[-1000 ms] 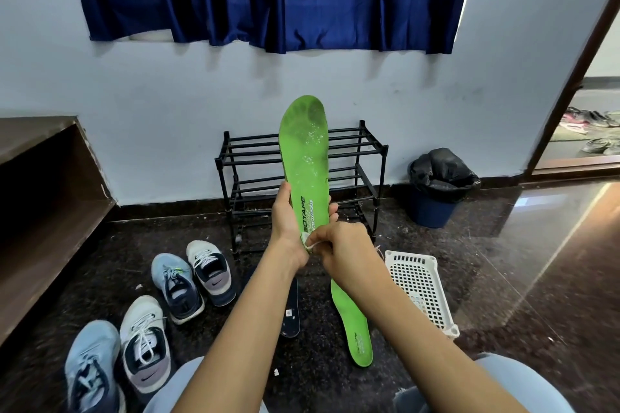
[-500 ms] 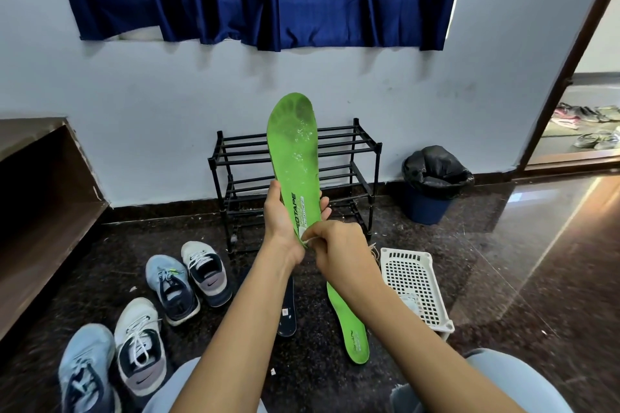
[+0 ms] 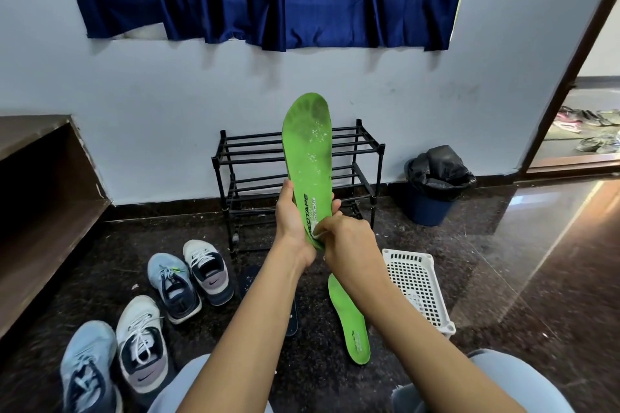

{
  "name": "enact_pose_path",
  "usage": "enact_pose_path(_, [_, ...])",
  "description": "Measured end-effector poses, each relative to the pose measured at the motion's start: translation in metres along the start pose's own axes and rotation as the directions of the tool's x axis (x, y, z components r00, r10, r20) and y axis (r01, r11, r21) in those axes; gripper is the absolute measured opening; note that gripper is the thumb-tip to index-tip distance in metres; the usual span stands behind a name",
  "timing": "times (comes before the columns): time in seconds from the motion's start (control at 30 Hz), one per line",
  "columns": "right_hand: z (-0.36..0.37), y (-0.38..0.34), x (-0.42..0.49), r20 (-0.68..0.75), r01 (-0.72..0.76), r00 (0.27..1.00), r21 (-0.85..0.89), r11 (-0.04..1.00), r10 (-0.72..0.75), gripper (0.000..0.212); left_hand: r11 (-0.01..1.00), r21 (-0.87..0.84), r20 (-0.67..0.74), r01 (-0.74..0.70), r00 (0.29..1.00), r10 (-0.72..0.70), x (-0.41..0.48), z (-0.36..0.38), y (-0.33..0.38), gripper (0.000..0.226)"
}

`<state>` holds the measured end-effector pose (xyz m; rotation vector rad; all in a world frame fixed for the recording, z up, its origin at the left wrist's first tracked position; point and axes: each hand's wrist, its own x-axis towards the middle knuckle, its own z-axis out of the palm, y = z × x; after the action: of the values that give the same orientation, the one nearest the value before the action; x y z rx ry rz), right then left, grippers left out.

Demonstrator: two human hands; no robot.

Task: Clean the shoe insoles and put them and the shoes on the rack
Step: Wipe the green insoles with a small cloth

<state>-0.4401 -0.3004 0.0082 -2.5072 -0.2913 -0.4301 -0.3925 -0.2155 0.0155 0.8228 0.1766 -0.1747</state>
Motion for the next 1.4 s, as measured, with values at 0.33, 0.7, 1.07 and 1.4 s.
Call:
enact_pose_path(0.33, [-0.004,0.002,0.001,0.010,-0.038,0.999,0.075,0.996,0.037,0.028,0.999,0.035,0.025,0.013,1.000,-0.014,-0.002,-0.001,0.003,0.068])
enact_pose_path(0.7, [-0.007,-0.004,-0.006,0.028,-0.076,0.997,0.129,0.989,0.073,0.022,1.000,0.020,0.014,0.009,1.000,-0.009,0.000,-0.005,0.006,0.067])
enact_pose_path(1.07, [-0.012,-0.002,-0.007,-0.013,-0.110,0.992,0.393,0.913,0.125,0.014,1.000,0.019,0.032,0.014,0.999,-0.015,-0.001,-0.001,-0.004,0.068])
enact_pose_path(1.4, [-0.009,-0.002,-0.004,0.025,-0.088,0.996,-0.060,0.994,0.089,0.031,1.000,0.022,0.016,-0.006,1.000,0.006,-0.002,0.005,-0.003,0.066])
